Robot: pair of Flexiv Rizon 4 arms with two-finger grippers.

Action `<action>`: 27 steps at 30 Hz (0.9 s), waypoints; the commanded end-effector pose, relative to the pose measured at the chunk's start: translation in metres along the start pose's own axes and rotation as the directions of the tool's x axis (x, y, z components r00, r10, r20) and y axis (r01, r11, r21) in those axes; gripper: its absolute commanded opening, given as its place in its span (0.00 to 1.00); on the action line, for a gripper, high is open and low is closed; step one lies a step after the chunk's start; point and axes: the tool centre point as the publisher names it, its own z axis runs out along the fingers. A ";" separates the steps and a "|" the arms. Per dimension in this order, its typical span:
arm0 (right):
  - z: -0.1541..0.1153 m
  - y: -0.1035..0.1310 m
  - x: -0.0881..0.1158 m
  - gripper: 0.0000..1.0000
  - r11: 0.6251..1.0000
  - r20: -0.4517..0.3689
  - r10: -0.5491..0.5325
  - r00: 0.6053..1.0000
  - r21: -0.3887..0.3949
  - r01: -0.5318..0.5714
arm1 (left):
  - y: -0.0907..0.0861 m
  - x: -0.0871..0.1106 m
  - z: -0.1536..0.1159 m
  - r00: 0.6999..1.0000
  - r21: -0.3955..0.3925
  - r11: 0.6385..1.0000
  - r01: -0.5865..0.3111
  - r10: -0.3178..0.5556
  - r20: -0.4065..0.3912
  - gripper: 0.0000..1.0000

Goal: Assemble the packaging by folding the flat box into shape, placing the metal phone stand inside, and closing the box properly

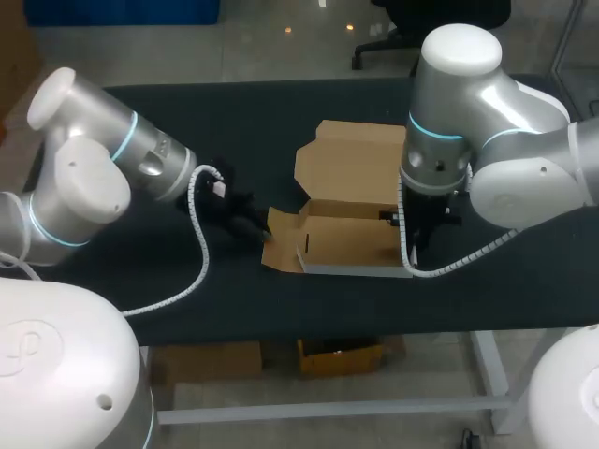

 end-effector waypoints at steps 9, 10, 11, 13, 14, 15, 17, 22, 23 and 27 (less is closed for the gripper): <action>0.000 0.000 0.000 0.00 1.000 0.001 0.000 1.000 0.000 0.000 | -0.002 0.003 0.012 1.000 -0.049 0.999 -0.014 0.013 -0.020 0.41; 0.000 0.000 0.000 0.00 1.000 0.001 0.000 1.000 0.000 0.000 | -0.002 0.003 0.013 1.000 -0.053 0.998 -0.014 0.013 -0.018 0.40; 0.000 0.000 0.000 0.00 1.000 0.001 0.000 1.000 0.000 0.000 | -0.002 0.004 0.015 1.000 -0.057 0.998 -0.014 0.014 -0.014 0.39; 0.000 0.000 0.000 0.00 1.000 0.001 0.000 1.000 0.000 0.000 | -0.001 0.005 0.017 1.000 -0.062 0.998 -0.016 0.016 -0.008 0.37; 0.000 0.000 0.000 0.00 1.000 0.001 0.000 1.000 0.000 0.000 | -0.001 0.005 0.019 1.000 -0.065 0.998 -0.017 0.017 -0.004 0.36; 0.000 0.000 0.000 0.00 1.000 0.001 0.000 1.000 0.000 0.000 | -0.001 0.006 0.020 1.000 -0.066 0.998 -0.017 0.017 -0.002 0.35; 0.000 0.000 0.000 0.00 1.000 0.001 0.000 1.000 0.000 0.000 | -0.001 0.007 0.022 1.000 -0.070 0.997 -0.019 0.019 0.003 0.33; 0.000 0.000 0.000 0.00 1.000 0.001 0.000 1.000 0.000 0.000 | -0.002 0.010 0.024 0.999 -0.068 0.998 -0.015 0.017 0.028 0.10; 0.000 0.000 0.000 0.00 1.000 0.001 0.000 1.000 0.000 0.000 | -0.002 0.011 0.023 0.999 -0.065 0.998 -0.011 0.014 0.033 0.05; 0.000 0.000 0.000 0.00 1.000 0.001 0.000 1.000 0.000 0.000 | -0.004 0.015 0.021 0.997 -0.043 0.999 -0.001 0.005 0.075 0.00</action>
